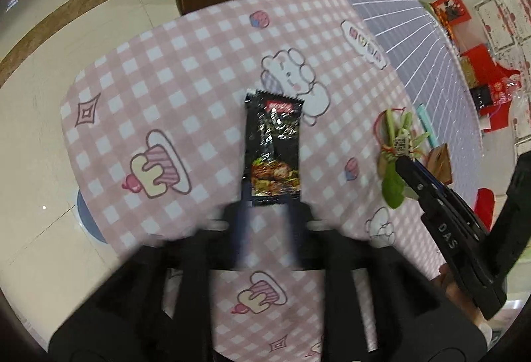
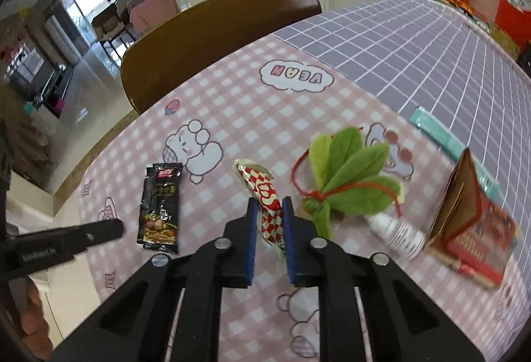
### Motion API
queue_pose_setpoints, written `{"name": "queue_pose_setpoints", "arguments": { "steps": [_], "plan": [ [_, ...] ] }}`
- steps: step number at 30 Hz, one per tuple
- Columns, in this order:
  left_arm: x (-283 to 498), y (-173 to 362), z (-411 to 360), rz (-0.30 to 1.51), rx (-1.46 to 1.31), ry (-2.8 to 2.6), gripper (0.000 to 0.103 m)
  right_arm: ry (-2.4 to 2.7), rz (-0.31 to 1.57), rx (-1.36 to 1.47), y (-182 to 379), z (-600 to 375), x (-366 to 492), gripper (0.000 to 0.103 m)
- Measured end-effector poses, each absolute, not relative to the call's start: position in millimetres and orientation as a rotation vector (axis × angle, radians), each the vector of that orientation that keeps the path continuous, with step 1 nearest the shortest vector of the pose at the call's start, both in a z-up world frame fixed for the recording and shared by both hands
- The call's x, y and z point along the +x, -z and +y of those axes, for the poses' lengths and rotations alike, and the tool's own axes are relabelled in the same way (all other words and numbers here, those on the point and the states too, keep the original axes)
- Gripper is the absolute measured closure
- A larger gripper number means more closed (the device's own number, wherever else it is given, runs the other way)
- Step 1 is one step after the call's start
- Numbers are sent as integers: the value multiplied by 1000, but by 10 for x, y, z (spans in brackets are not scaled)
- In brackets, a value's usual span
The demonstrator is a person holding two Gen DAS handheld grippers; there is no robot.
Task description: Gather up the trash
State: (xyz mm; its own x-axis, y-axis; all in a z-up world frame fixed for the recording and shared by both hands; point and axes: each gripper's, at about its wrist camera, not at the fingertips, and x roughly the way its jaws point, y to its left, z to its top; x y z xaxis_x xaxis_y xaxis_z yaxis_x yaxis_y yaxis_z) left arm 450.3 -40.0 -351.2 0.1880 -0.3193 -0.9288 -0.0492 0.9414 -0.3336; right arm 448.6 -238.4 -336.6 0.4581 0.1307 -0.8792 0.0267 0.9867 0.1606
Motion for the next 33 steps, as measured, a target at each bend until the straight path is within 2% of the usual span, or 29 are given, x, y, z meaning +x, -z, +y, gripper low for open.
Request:
{"name": "queue_pose_setpoints", "arguments": {
  "steps": [1,17,19,20,21,24,27,33],
  "plan": [
    [4498,3514,-410,1365,-304,188,42,-61,1097,165,3376,-2374,4475,88],
    [4819,3846,-1063,1375,31,118,42,-131,1136,330,3495,-2449,4536,88],
    [4839,3843,-1110,1365,79,86,59,-141,1134,339,3492,-2449,4545,88],
    [4851,3843,-1127,1365,82,92,62,-146,1134,345,3486,-2449,4547,88],
    [4859,3832,-1123,1363,68,105,75,-151,1132,346,3473,-2441,4546,88],
    [4881,3800,-1019,1370,-24,123,87,-168,1128,346,3430,-2401,4542,88],
    [4873,3748,-791,1376,-184,156,89,-187,1118,339,3360,-2334,4537,88],
    [4692,3517,-291,1340,-303,150,90,-240,1119,318,3258,-2022,4511,88]
  ]
}}
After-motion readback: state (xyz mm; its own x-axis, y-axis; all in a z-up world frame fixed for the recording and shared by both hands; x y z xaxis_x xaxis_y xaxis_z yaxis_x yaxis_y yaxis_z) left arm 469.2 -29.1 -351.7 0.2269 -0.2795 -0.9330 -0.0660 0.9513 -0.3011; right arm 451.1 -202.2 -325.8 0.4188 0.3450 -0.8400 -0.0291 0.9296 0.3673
